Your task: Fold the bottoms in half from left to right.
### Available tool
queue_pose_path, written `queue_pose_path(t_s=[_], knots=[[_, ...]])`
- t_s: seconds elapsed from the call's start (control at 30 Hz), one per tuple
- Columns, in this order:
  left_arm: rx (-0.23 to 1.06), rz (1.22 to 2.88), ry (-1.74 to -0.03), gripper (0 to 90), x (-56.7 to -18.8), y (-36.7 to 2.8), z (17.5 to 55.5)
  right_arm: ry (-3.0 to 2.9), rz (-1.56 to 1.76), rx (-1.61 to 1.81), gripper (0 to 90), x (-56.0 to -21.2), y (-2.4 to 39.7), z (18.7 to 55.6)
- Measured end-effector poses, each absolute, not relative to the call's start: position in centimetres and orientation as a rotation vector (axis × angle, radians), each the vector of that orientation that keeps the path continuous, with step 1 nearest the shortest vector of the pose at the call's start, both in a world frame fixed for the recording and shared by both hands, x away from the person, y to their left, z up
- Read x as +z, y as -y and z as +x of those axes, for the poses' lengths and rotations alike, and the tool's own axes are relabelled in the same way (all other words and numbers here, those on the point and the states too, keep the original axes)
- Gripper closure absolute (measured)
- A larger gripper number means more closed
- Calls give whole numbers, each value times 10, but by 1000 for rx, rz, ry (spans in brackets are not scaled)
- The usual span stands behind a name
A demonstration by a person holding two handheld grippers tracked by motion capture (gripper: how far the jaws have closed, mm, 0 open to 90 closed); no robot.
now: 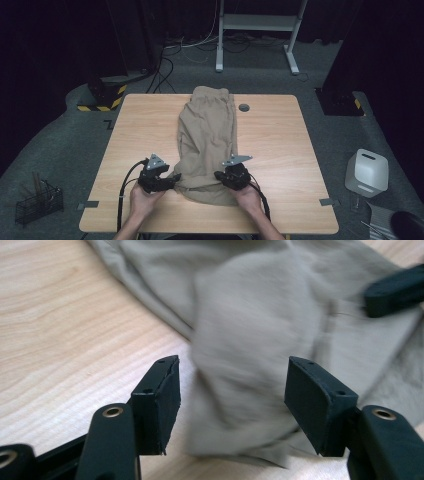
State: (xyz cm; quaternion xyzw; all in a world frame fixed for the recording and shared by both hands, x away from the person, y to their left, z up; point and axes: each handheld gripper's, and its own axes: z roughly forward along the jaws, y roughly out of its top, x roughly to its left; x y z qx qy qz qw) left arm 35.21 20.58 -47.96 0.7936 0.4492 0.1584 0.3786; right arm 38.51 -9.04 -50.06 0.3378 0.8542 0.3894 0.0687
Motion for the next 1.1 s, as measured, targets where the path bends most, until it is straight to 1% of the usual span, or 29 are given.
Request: queue_pose_path(t_s=[0.17, 0.33, 0.47, 0.6, 0.73, 0.83, 0.93, 1.03, 1.1], knots=[[378, 1999, -1171, 400, -479, -207, 360, -2505, 1024, 1215, 882, -493, 121, 364], [357, 2011, -1179, 419, -486, -200, 371, -2467, 1052, 1195, 865, -500, 144, 347], [340, 2035, -1198, 436, -496, -186, 391, -2467, 1069, 1174, 865, -507, 147, 347], [346, 2045, -1206, 452, -503, -173, 407, -2469, 1039, 1152, 865, -510, 140, 349], [387, 2077, -1218, 452, -507, -163, 419, -2470, 1029, 1143, 865, -512, 136, 350], [444, 2148, -1222, 453, -512, -159, 425, -2467, 1014, 1138, 865, -512, 138, 348], [444, 2153, -1244, 428, -511, -162, 434, -2459, 1005, 1136, 865, -512, 143, 345], [522, 2184, -1244, 425, -509, -164, 443, -2449, 999, 1133, 865, -512, 148, 342], [550, 2186, -1259, 427, -509, -171, 451, -2448, 989, 1136, 865, -512, 151, 341]])
